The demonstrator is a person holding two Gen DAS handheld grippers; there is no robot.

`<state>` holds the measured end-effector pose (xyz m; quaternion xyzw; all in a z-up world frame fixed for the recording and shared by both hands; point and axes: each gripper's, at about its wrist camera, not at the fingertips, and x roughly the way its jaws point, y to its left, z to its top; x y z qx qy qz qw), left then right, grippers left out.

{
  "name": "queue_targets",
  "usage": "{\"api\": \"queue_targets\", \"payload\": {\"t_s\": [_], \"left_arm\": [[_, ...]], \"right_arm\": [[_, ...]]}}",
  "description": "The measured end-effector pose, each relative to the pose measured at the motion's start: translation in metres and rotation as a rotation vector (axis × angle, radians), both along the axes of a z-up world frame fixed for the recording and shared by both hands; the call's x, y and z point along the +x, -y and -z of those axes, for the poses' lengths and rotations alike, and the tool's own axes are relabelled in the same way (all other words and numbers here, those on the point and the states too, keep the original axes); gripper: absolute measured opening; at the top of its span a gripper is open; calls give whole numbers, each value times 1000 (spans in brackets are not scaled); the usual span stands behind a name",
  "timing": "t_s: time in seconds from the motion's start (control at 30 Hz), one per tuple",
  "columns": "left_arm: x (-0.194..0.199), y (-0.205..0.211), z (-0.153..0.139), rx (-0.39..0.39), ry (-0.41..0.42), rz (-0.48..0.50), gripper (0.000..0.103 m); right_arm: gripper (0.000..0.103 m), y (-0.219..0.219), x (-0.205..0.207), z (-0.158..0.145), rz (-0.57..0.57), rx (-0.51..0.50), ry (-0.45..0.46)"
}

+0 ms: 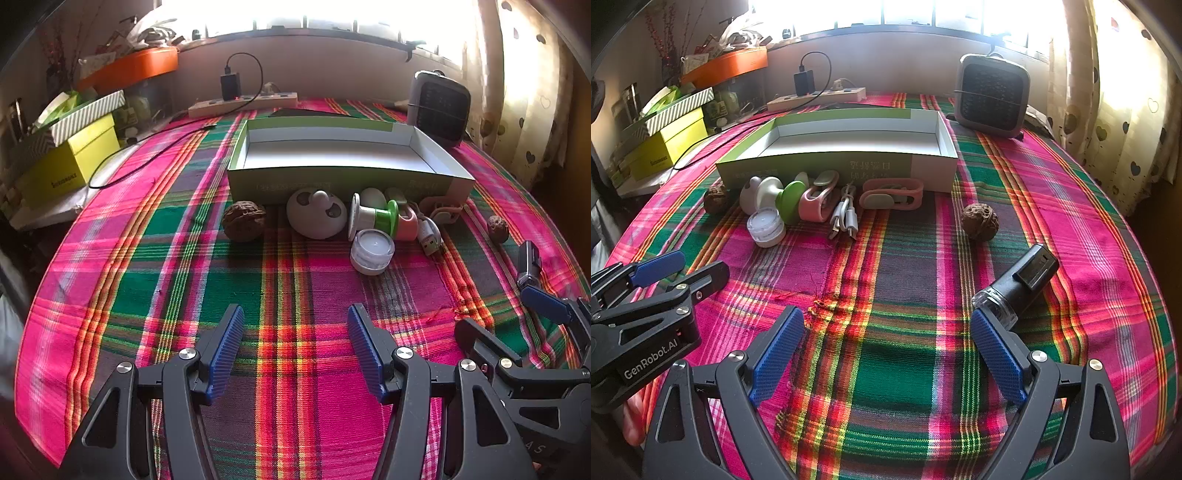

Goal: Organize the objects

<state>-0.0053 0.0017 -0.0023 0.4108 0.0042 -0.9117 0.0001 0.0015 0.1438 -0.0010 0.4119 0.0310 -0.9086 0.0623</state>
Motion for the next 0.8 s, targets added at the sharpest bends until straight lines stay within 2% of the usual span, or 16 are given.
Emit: {"api": "queue_targets", "payload": {"t_s": [0.8], "left_arm": [[-3,-3,-1,-6,1,17,57]], "right_arm": [[92,-2,0,2,-1,1,3]]}}
